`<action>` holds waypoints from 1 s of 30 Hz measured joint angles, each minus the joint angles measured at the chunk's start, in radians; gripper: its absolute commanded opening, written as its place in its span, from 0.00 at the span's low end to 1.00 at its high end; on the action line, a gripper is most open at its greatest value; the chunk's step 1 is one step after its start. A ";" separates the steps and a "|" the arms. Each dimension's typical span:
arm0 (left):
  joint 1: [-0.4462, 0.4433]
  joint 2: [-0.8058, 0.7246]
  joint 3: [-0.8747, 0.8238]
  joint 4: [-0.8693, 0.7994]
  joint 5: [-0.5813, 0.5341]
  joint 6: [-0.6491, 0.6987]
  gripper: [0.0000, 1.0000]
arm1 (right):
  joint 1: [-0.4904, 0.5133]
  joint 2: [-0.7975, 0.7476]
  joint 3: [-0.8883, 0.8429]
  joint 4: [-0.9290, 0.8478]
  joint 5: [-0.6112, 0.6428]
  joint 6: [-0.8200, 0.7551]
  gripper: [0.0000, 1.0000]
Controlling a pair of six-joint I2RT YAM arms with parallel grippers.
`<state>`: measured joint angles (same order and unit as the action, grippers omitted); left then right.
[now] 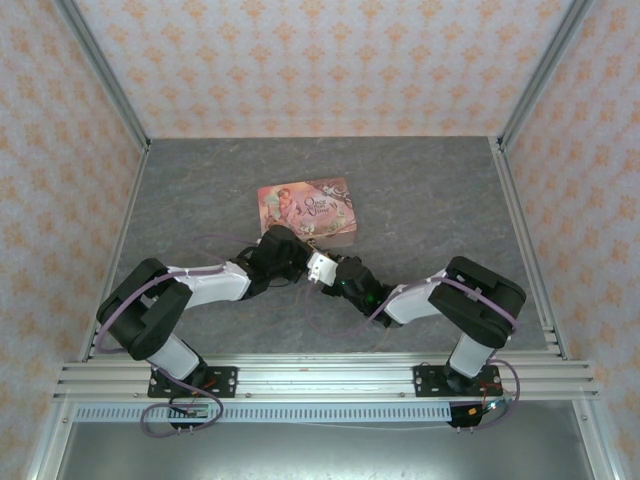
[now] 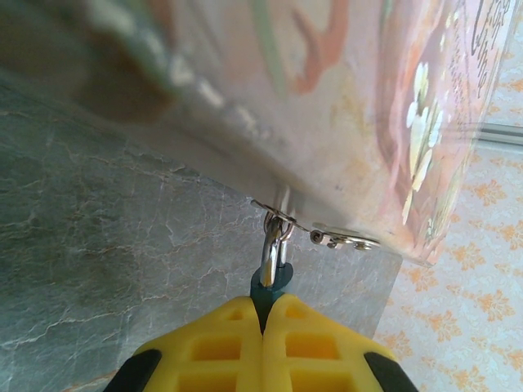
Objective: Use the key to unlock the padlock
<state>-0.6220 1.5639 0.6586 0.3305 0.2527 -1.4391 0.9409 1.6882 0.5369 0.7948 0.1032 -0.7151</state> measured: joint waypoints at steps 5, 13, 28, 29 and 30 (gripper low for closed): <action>0.000 0.000 0.001 -0.003 -0.007 0.000 0.04 | -0.003 0.011 0.005 0.007 0.006 0.012 0.09; 0.001 0.000 0.002 -0.004 -0.026 -0.001 0.04 | -0.011 0.024 0.017 0.011 0.002 0.050 0.00; 0.003 0.000 0.004 -0.003 -0.045 -0.004 0.04 | -0.064 0.026 0.016 0.036 -0.116 0.285 0.00; 0.003 0.000 0.004 -0.004 -0.048 -0.004 0.03 | -0.067 0.030 0.016 0.042 -0.125 0.305 0.00; 0.003 0.000 0.004 -0.004 -0.050 -0.004 0.04 | -0.070 0.036 0.016 0.050 -0.132 0.323 0.00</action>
<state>-0.6189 1.5639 0.6624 0.3267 0.2024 -1.4429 0.8711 1.7241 0.5533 0.8448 -0.0284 -0.3923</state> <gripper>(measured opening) 0.048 0.047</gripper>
